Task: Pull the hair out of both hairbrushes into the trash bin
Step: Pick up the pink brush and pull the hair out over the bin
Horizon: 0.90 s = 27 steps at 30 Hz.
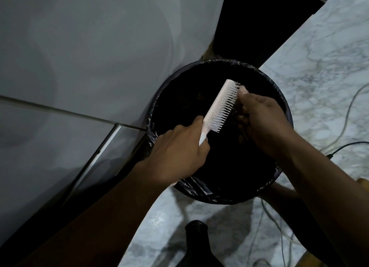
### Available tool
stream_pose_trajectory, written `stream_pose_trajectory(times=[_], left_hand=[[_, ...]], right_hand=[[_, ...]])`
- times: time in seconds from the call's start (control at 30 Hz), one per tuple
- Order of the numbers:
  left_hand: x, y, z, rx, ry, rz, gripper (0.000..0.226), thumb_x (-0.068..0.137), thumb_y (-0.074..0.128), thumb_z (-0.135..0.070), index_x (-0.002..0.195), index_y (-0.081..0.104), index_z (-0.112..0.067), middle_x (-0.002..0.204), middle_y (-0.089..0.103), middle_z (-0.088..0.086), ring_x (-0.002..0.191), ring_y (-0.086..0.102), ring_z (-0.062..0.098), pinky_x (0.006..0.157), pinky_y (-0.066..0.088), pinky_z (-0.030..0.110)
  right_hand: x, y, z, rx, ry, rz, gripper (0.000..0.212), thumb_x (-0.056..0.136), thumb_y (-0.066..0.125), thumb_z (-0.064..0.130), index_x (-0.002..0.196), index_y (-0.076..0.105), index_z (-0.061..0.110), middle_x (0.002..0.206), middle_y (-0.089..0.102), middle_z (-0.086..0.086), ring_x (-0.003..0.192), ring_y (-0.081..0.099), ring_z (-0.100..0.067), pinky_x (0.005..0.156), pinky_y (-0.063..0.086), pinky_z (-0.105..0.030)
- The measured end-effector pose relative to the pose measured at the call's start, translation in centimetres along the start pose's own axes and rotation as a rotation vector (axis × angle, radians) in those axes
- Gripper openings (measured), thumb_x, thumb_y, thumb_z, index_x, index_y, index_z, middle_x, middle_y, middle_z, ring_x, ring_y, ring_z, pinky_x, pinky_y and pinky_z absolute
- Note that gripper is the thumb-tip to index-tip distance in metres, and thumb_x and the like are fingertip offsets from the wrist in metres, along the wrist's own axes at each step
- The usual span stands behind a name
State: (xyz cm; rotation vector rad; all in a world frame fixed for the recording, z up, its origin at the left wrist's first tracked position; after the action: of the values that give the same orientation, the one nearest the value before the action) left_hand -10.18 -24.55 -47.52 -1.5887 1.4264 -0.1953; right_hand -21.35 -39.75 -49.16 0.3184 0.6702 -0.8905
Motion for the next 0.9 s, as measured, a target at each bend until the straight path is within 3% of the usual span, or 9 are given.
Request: stream_pose_trajectory(times=[0.2,0.33,0.43,0.53,0.57,0.63,0.77,0.9], left_hand=[[0.1,-0.1,0.2,-0.004,-0.081,-0.023,0.019,0.096,0.047,-0.038,0.098,0.030,-0.029,0.085,0.051,-0.001,0.070,0.048,0.029,0.063,0.036,0.036],[0.4,-0.3,0.7,0.014,-0.178,-0.023,0.019,0.097,0.047,-0.038,0.101,0.032,-0.026,0.089,0.048,-0.001,0.075,0.047,0.027,0.068,0.039,0.038],[0.5,-0.2,0.9,0.026,-0.215,-0.005,0.020,0.096,0.047,-0.038,0.101,0.033,-0.024,0.090,0.048,-0.001,0.076,0.047,0.027,0.069,0.039,0.038],[0.4,-0.1,0.9,0.016,-0.196,-0.004,0.019,0.096,0.048,-0.038,0.100,0.035,-0.024,0.087,0.049,-0.002,0.075,0.049,0.027,0.068,0.040,0.037],[0.4,0.0,1.0,-0.004,-0.181,0.000,0.019,0.096,0.048,-0.038,0.099,0.036,-0.024,0.086,0.051,-0.003,0.074,0.051,0.027,0.067,0.042,0.037],[0.5,0.2,1.0,-0.103,-0.160,0.032,0.017,0.096,0.050,-0.038,0.097,0.040,-0.024,0.085,0.055,-0.005,0.075,0.058,0.023,0.066,0.048,0.038],[0.8,0.6,0.7,-0.240,-0.132,0.117,0.017,0.094,0.052,-0.041,0.099,0.045,-0.026,0.092,0.061,-0.001,0.081,0.063,0.020,0.071,0.052,0.037],[0.6,0.9,0.1,-0.300,-0.096,0.137,0.017,0.096,0.055,-0.035,0.101,0.048,-0.020,0.089,0.062,0.000,0.074,0.063,0.014,0.062,0.050,0.031]], right_hand=[[0.0,0.0,0.2,-0.026,-0.033,-0.011,0.038,0.101,0.055,0.030,0.066,0.054,0.013,0.052,0.046,0.002,0.045,0.040,-0.010,0.046,0.034,-0.024],[0.0,-0.2,0.4,-0.049,0.018,-0.119,0.041,0.102,0.052,0.024,0.063,0.048,0.014,0.044,0.043,0.004,0.038,0.037,-0.010,0.041,0.033,-0.021],[0.1,-0.2,0.0,-0.105,0.088,-0.115,0.034,0.102,0.051,0.021,0.069,0.051,0.013,0.055,0.046,-0.002,0.049,0.043,-0.017,0.050,0.036,-0.028],[0.1,0.3,-0.9,-0.192,0.111,-0.017,0.007,0.095,0.063,0.017,0.092,0.059,0.012,0.080,0.058,-0.011,0.076,0.055,-0.026,0.068,0.047,-0.036],[0.1,0.3,-1.0,-0.166,0.098,0.001,0.010,0.092,0.068,0.017,0.097,0.061,0.012,0.083,0.061,-0.010,0.077,0.058,-0.025,0.069,0.050,-0.035],[0.1,0.4,-0.8,-0.099,0.030,0.010,0.015,0.088,0.073,0.019,0.099,0.064,0.014,0.084,0.065,-0.004,0.077,0.063,-0.018,0.068,0.053,-0.030],[0.0,0.4,-0.5,-0.049,-0.059,0.001,0.019,0.082,0.079,0.020,0.095,0.067,0.014,0.094,0.070,-0.007,0.082,0.069,-0.013,0.074,0.057,-0.036],[-0.1,0.8,-0.9,-0.009,-0.088,-0.042,0.021,0.079,0.081,0.024,0.091,0.069,0.011,0.079,0.072,-0.003,0.067,0.069,-0.009,0.066,0.056,-0.030]])
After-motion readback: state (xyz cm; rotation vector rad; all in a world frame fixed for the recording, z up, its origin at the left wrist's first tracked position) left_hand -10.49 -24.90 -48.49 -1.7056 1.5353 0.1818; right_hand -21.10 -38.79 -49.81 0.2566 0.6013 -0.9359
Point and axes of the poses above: each hand's wrist, its own x-axis towards the middle knuckle, its own y-axis out of the palm, z = x × y, the point moved 1 cm from there along x, towards the middle knuckle
